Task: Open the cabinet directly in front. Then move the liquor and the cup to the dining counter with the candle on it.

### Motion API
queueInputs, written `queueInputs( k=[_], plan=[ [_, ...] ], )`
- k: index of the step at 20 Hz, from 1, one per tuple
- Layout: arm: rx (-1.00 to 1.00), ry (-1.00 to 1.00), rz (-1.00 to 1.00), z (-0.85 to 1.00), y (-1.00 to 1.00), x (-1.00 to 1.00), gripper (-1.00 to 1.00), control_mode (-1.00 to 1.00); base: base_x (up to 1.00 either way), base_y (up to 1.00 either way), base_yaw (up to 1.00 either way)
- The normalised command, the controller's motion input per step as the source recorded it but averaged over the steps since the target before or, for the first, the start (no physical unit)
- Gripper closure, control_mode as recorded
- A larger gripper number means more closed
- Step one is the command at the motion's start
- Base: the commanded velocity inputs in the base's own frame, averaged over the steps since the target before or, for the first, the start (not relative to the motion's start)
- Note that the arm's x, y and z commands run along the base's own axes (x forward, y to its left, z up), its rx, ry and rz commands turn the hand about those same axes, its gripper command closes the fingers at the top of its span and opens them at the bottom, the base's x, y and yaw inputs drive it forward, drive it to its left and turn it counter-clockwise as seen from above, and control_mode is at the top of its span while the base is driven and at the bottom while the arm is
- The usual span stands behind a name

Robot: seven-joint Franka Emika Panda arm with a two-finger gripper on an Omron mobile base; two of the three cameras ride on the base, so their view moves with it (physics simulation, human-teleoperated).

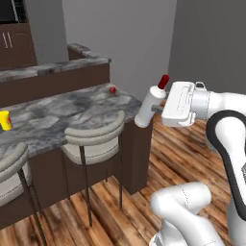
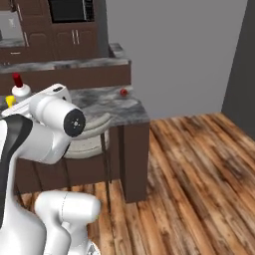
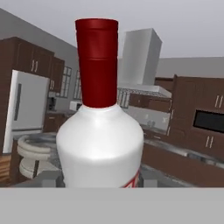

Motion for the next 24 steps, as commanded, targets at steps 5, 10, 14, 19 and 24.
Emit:
queueInputs(
  k=[5,10,14,19,24],
  plan=[
    [0.0,0.0,0.0,0.0,0.0,0.0,1.0,1.0,-0.07,1.0,0.16],
    [0.0,0.0,0.0,0.0,0.0,0.0,1.0,1.0,0.01,1.0,0.16],
    [0.0,0.0,0.0,0.0,0.0,0.0,1.0,1.0,0.27,1.0,0.18],
    [0.0,0.0,0.0,0.0,0.0,0.0,1.0,1.0,0.56,0.76,0.09],
    [0.0,0.0,0.0,0.0,0.0,0.0,1.0,1.0,0.51,0.22,0.0]
  ],
)
